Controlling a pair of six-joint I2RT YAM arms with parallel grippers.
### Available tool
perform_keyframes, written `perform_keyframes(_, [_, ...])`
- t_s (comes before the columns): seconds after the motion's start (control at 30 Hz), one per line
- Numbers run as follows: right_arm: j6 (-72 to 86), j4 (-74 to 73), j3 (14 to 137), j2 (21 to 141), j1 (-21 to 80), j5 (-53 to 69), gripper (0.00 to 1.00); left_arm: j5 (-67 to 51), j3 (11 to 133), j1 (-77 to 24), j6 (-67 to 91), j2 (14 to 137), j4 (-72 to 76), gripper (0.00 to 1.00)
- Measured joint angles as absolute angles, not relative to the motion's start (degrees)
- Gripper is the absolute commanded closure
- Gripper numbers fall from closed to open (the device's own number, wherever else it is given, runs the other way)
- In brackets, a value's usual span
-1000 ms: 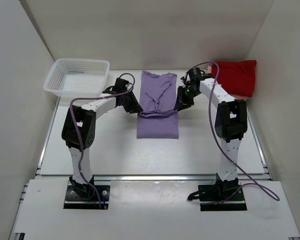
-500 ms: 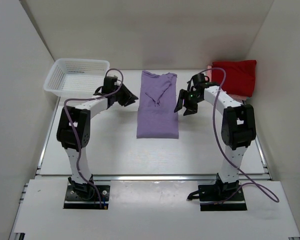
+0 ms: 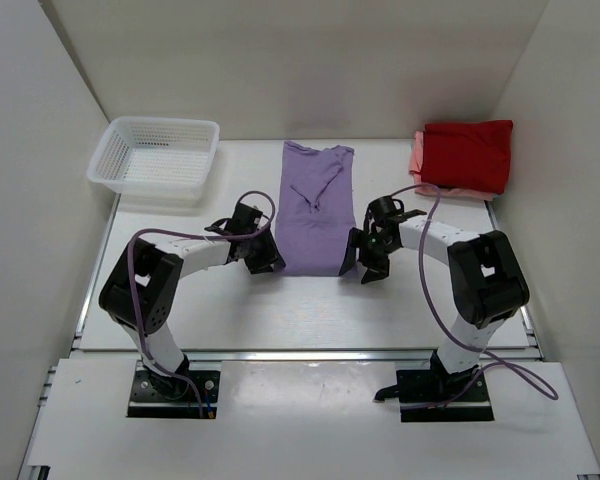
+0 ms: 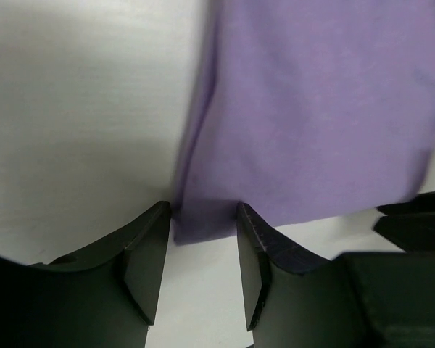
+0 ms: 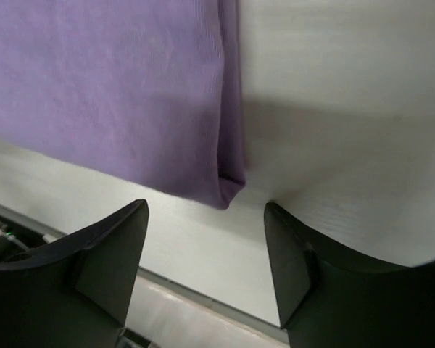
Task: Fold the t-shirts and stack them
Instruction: Grab one side of the 2/3 rectangular tshirt with both arms
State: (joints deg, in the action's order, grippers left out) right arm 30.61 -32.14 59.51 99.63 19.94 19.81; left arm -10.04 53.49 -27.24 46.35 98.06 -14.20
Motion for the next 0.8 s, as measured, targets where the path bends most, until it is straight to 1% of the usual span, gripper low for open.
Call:
perform_keyframes(0.4, [36.1, -25.7, 55.5, 97.5, 19.5, 22.2, 0.36, -8.5, 51.8, -27.8, 47.8, 97.3, -14.5, 0.46])
perform_keyframes(0.47, [36.6, -24.9, 55.4, 97.6, 19.5, 22.5, 0.38, -8.4, 51.8, -28.2, 48.2, 97.3, -14.5, 0.46])
perform_keyframes(0.5, [36.9, -24.3, 55.3, 97.7, 19.4, 22.6, 0.41, -8.3, 51.8, -28.4, 48.6, 97.3, -14.5, 0.47])
perform_keyframes(0.53, [37.3, -23.6, 55.2, 97.9, 19.4, 22.9, 0.52, -8.3, 51.8, -28.6, 49.0, 97.3, -14.5, 0.54])
perform_keyframes(0.57, [37.5, -23.0, 55.2, 98.2, 19.3, 23.1, 0.69, -8.3, 51.8, -28.8, 49.5, 97.5, -14.4, 0.65])
perform_keyframes(0.6, [37.4, -22.6, 55.2, 98.7, 19.2, 23.1, 0.81, -8.3, 51.9, -28.9, 50.2, 98.0, -14.3, 0.73])
perform_keyframes(0.63, [37.4, -22.2, 55.2, 99.3, 19.2, 23.2, 0.96, -8.5, 52.2, -29.0, 50.9, 98.7, -14.3, 0.75])
perform_keyframes(0.67, [37.4, -22.1, 55.2, 99.8, 19.1, 23.2, 1.00, -8.9, 52.5, -29.1, 51.4, 99.3, -14.1, 0.81])
perform_keyframes(0.7, [37.4, -22.1, 55.2, 100.2, 19.1, 23.2, 1.00, -9.2, 52.6, -29.1, 51.9, 99.7, -13.8, 0.87])
perform_keyframes(0.73, [37.3, -22.2, 55.2, 100.3, 19.1, 23.2, 1.00, -9.5, 52.6, -29.1, 52.4, 99.8, -13.7, 0.90])
perform_keyframes(0.77, [37.3, -22.2, 55.1, 100.3, 19.1, 23.2, 0.99, -9.6, 52.5, -29.1, 52.7, 99.8, -13.5, 0.98])
perform_keyframes(0.8, [37.0, -22.0, 55.0, 100.1, 19.2, 23.2, 1.00, -9.6, 52.1, -29.1, 53.1, 99.6, -13.1, 1.00])
